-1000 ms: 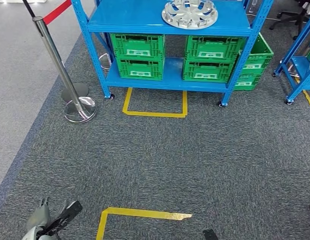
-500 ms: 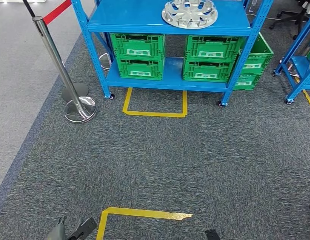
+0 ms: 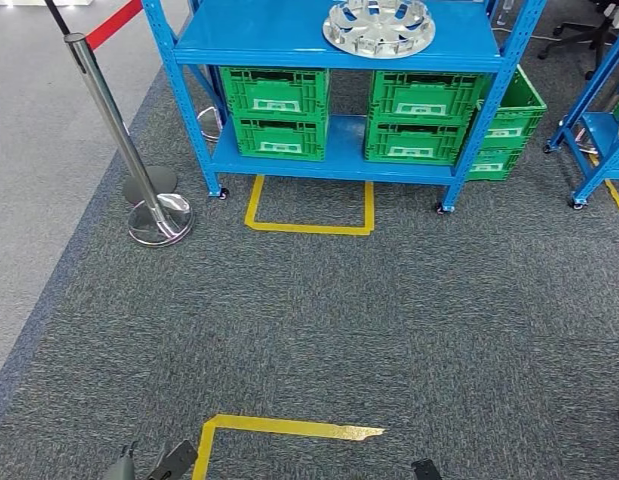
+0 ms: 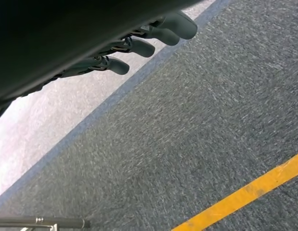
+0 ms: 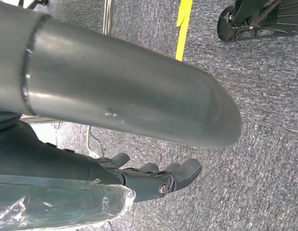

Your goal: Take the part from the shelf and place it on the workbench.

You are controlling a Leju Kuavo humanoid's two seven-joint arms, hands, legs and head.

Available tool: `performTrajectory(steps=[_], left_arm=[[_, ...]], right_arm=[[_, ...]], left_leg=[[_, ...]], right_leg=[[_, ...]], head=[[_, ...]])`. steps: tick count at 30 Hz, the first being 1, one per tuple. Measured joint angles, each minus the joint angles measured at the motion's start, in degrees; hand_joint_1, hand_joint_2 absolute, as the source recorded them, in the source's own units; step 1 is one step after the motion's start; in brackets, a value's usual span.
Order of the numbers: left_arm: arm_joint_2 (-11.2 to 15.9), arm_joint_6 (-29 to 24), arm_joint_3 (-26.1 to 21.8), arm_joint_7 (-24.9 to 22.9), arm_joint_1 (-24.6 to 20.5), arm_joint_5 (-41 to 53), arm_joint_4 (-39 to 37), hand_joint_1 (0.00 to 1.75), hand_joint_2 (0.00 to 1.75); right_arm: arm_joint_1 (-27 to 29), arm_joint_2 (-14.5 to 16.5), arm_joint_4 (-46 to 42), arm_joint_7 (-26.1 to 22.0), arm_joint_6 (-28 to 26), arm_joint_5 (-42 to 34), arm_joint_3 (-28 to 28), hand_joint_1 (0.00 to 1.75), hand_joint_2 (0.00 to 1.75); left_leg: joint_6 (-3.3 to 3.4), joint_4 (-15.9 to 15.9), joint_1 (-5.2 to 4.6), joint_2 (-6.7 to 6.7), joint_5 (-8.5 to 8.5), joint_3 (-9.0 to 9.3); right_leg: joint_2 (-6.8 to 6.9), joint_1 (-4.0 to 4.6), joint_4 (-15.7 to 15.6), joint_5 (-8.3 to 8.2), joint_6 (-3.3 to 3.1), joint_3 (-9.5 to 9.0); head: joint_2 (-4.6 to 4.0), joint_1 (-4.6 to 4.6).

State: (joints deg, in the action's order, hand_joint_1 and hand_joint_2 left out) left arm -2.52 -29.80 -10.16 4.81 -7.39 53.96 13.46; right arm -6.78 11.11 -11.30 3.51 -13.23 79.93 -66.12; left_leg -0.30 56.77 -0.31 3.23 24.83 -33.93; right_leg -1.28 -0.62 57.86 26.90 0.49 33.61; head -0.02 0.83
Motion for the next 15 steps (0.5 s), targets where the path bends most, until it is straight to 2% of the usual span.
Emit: performTrajectory(steps=[15], left_arm=[[-0.2,0.0,-0.4,0.0,0.0,-0.1,0.0,0.00,0.00]], right_arm=[[0.0,0.0,0.0,-0.1,0.0,0.0,0.0,0.00,0.00]], left_leg=[[0.00,0.0,0.00,0.00,0.00,0.00]], right_leg=[[0.00,0.00,0.0,0.00,0.00,0.00]], head=[[0.00,0.00]])
